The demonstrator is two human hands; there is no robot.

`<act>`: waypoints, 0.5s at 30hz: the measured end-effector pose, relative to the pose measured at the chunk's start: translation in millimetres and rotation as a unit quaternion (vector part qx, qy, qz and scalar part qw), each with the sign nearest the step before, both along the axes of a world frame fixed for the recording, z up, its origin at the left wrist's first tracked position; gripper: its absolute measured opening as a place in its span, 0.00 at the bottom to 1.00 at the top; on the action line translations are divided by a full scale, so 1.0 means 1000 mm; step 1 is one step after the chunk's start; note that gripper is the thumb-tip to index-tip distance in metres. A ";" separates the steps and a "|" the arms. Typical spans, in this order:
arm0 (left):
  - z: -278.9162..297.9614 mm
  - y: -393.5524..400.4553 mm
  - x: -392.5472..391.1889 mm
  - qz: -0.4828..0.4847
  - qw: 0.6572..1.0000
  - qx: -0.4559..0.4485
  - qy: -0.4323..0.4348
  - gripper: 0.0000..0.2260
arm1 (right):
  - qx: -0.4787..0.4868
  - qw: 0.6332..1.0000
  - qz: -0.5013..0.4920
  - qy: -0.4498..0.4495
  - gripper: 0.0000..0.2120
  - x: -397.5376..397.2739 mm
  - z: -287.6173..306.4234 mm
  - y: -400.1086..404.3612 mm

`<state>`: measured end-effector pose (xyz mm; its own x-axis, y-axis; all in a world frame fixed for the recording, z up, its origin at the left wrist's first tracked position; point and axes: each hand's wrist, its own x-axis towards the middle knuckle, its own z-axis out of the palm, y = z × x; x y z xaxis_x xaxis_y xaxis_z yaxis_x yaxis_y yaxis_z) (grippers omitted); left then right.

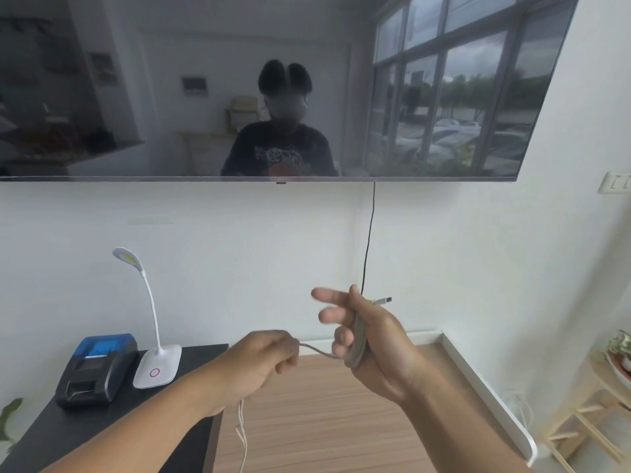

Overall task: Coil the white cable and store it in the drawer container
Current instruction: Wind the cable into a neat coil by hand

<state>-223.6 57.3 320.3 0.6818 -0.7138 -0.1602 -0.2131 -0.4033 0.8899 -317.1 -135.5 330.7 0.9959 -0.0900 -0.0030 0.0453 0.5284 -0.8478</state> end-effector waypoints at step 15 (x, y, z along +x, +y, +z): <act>0.039 -0.018 -0.011 -0.024 0.989 -0.037 -0.141 0.14 | -0.039 0.990 0.133 0.028 0.26 0.002 -0.028 0.006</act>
<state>-234.5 39.3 358.8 0.6567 -0.7493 0.0852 -0.4745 -0.3227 0.8189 -315.5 -129.1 302.8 0.9829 0.1728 -0.0630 -0.1354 0.4476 -0.8839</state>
